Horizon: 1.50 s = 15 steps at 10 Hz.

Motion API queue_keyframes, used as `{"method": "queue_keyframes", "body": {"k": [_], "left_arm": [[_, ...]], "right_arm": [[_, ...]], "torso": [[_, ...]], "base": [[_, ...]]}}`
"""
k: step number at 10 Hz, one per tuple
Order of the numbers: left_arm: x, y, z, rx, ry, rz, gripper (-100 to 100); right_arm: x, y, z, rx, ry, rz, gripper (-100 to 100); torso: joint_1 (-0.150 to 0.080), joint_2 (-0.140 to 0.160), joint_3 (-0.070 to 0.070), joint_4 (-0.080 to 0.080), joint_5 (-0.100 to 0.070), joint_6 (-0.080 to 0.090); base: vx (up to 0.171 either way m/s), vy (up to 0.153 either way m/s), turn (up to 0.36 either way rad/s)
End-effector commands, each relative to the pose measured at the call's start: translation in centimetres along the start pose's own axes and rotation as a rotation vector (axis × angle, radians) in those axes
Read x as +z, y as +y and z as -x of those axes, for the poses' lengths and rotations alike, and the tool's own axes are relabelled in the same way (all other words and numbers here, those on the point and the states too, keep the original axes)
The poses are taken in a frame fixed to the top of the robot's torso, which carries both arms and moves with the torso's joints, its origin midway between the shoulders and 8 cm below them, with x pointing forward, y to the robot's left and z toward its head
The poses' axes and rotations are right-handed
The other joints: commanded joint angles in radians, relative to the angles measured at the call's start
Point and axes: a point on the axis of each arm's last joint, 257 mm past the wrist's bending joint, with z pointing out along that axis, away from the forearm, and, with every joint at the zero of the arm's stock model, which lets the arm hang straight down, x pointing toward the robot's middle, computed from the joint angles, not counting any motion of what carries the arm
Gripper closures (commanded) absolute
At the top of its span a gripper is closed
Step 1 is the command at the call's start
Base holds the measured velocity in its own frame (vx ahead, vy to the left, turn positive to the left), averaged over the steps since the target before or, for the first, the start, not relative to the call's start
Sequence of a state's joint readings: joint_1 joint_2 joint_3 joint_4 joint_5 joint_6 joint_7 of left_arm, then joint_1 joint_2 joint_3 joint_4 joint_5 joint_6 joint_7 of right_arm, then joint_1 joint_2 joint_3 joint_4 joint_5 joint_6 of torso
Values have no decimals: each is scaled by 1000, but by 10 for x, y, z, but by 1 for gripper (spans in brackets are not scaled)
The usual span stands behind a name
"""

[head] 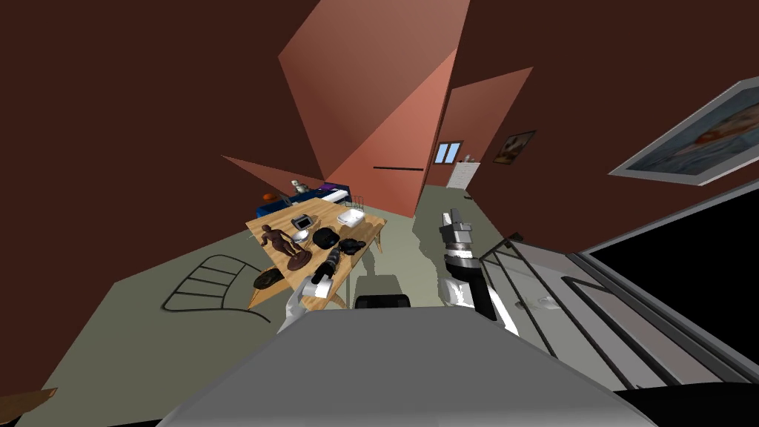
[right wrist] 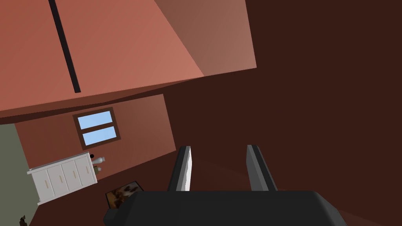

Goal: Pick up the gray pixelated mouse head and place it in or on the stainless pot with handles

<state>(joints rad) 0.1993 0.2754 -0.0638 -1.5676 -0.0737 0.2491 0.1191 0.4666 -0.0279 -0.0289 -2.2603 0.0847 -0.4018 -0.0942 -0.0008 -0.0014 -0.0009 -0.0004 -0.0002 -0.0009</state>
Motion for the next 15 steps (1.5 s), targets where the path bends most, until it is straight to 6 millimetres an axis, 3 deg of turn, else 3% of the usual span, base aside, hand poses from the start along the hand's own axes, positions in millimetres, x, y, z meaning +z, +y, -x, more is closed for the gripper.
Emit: {"method": "queue_keyframes", "body": {"k": [1,4,5,6,7,8,9,15], "left_arm": [[0,0,0,0,0,0,100],[0,1,0,1,0,3,100],[0,1,0,1,0,3,0],[-4,-2,0,2,1,3,100],[-2,-1,0,2,1,0,100],[-2,-1,0,2,1,1,0],[1,-4,28,10,-32,5,100],[4,-26,126,26,-151,4,100]], "right_arm": [[0,0,0,0,0,0,0],[0,0,0,0,0,0,0],[0,0,0,0,0,0,0],[0,0,0,0,0,0,0],[0,0,0,0,0,0,0],[0,0,0,0,0,0,0],[0,0,0,0,0,0,0],[0,0,0,0,0,0,0]], "torso": [[0,0,0,0,0,0],[0,2,2,1,0,0],[0,2,2,1,0,0],[0,2,2,1,0,0],[-1,6,3,2,0,0],[-1,6,4,2,0,0],[-1,4,3,2,-1,0],[-5,8,6,5,-4,-1]], "base": [[0,0,0],[0,0,0],[0,0,0],[-65,-5,10],[-41,-4,3],[-5,-1,0],[-38,-46,-51],[-45,-63,-25]]}}
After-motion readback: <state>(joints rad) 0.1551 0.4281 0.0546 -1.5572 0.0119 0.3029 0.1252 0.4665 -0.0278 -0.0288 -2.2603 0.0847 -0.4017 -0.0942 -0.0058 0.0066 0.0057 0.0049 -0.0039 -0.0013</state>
